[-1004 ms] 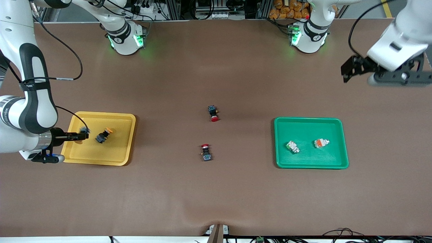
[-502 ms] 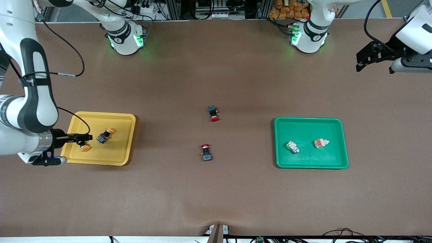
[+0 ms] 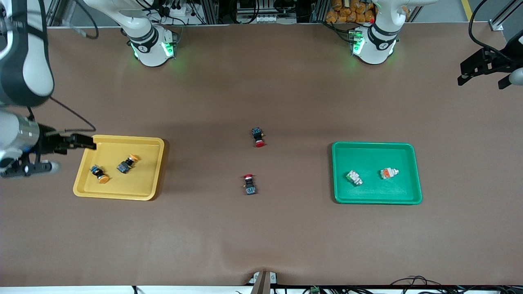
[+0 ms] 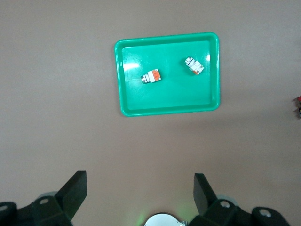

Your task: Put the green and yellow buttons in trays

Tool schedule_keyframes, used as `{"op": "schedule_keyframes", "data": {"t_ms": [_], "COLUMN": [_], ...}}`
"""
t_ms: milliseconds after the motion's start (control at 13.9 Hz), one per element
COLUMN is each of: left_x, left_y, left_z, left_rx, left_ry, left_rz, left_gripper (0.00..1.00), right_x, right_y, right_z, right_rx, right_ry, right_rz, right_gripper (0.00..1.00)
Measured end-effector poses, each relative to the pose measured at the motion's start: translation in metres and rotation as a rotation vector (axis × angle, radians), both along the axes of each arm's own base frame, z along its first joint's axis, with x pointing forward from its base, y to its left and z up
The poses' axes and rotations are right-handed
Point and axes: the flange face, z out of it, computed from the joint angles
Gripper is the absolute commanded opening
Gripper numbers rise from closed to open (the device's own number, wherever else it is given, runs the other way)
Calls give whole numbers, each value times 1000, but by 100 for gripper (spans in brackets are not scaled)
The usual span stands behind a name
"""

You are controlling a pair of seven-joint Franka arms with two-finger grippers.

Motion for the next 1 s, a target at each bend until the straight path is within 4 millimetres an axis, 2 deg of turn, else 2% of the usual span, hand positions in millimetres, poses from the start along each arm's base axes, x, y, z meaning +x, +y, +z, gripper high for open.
{"op": "schedule_keyframes", "data": {"t_ms": [215, 502, 646, 789, 1004], "left_x": [0, 1, 1, 1, 2], "left_y": [-2, 2, 2, 3, 3], "left_z": [0, -4, -6, -7, -9], "left_rx": [0, 29, 29, 29, 29], "left_ry": [0, 8, 11, 13, 17], "left_rz": [-1, 8, 8, 9, 9], "left_gripper": [100, 100, 100, 100, 100], "right_x": [-25, -53, -65, -75, -78], "right_y": [8, 12, 14, 15, 18], "right_z": [46, 116, 143, 158, 161], "right_rx": [-3, -17, -19, -19, -33], "right_ry": [-58, -41, -54, -72, -74], "right_rz": [-3, -120, -150, -160, -155], "right_gripper": [100, 100, 100, 100, 100]}}
